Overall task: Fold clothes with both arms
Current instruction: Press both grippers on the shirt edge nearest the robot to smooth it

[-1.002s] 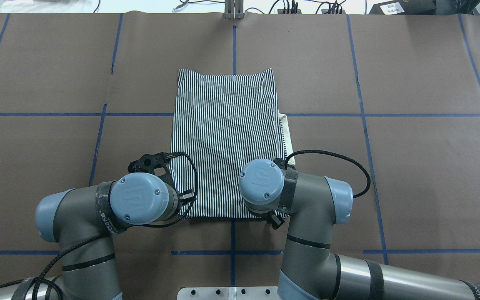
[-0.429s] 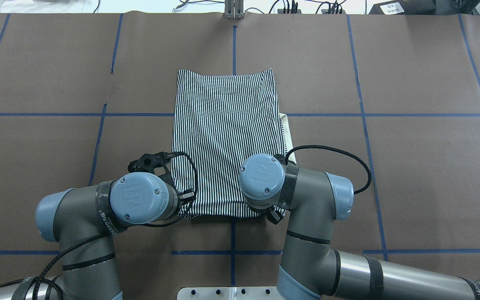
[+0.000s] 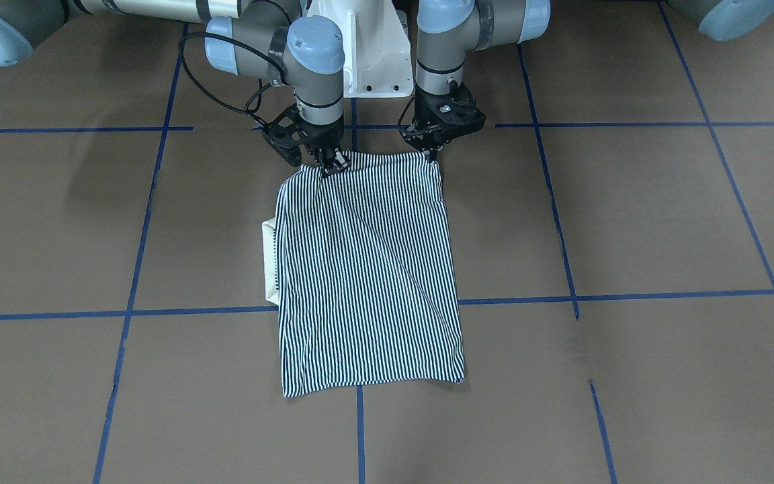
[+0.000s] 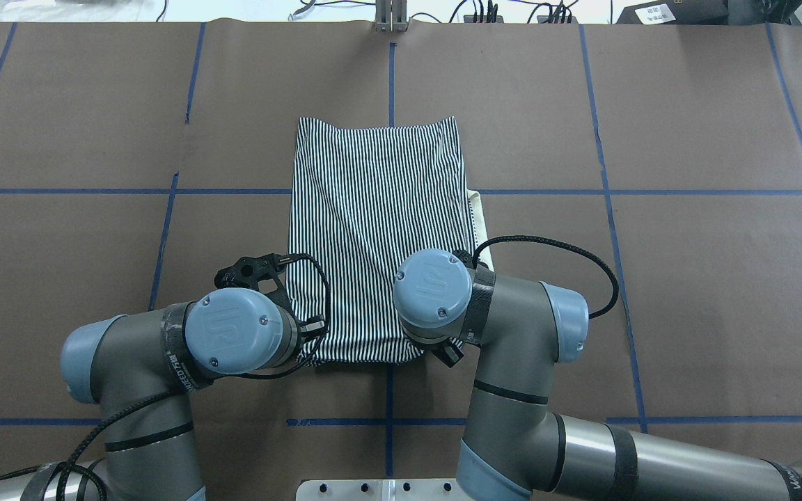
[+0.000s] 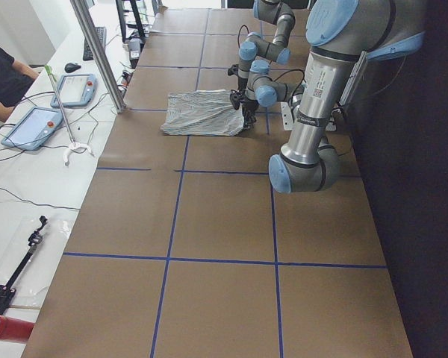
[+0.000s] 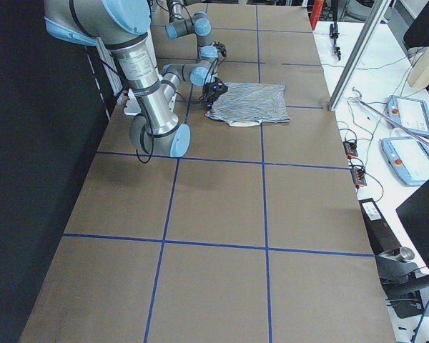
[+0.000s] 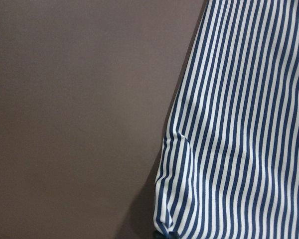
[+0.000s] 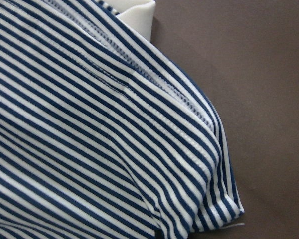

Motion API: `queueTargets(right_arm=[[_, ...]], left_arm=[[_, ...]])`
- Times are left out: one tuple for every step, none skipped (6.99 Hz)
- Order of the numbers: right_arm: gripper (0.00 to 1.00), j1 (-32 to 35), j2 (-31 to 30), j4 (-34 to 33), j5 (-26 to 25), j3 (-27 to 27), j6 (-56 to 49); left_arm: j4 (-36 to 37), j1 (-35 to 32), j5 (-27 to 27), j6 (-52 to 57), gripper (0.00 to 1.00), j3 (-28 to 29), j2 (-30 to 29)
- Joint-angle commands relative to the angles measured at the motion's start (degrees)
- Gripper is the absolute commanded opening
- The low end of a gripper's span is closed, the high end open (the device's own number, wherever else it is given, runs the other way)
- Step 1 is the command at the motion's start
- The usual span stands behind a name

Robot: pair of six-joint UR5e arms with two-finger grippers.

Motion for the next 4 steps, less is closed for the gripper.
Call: queueTargets(right_arm=[[0.00,0.5,-0.8,0.0,0.3,3.0,-0.7],[0.00,0.5,-3.8,0.0,0.6,6.6,-0.8],[0.00,-0.1,-6.9,0.1,0.7,10.4,-0.9],[0.00,-1.7,-7.9,0.1,0.7,12.1,-0.9]], left_arm=[[0.0,-0.1,-0.3,-0.2,0.00,-0.9,-0.3],[0.2,-0.1,-0.3,-0.2,0.00,-2.8,0.2],[0.5,0.5,-0.4,-0.2,0.00,-5.8,0.6],[1.2,1.3,-2.7,-0.2,0.00,-6.5,1.0]])
